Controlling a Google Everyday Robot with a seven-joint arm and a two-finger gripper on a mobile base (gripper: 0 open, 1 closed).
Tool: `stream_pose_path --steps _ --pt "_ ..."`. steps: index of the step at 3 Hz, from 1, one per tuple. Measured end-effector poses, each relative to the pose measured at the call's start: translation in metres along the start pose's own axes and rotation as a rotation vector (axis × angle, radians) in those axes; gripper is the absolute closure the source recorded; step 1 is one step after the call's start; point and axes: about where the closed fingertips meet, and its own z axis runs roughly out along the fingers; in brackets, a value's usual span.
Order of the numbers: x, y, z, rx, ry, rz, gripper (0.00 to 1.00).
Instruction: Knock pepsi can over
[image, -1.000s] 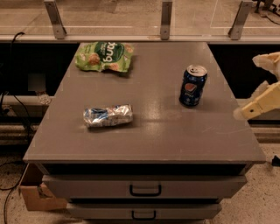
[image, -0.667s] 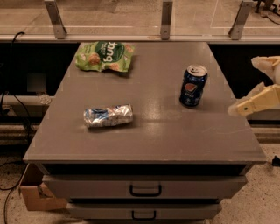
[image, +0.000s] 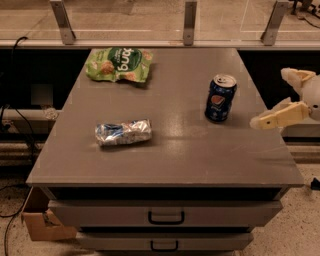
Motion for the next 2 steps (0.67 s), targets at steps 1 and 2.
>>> stream_pose_path --steps 1,2 --pt "0.003 -0.005 0.013 0.004 -0.033 -0.003 0.0" --pt "0.003 -0.007 0.028 -0.006 -0.06 -0.002 0.0"
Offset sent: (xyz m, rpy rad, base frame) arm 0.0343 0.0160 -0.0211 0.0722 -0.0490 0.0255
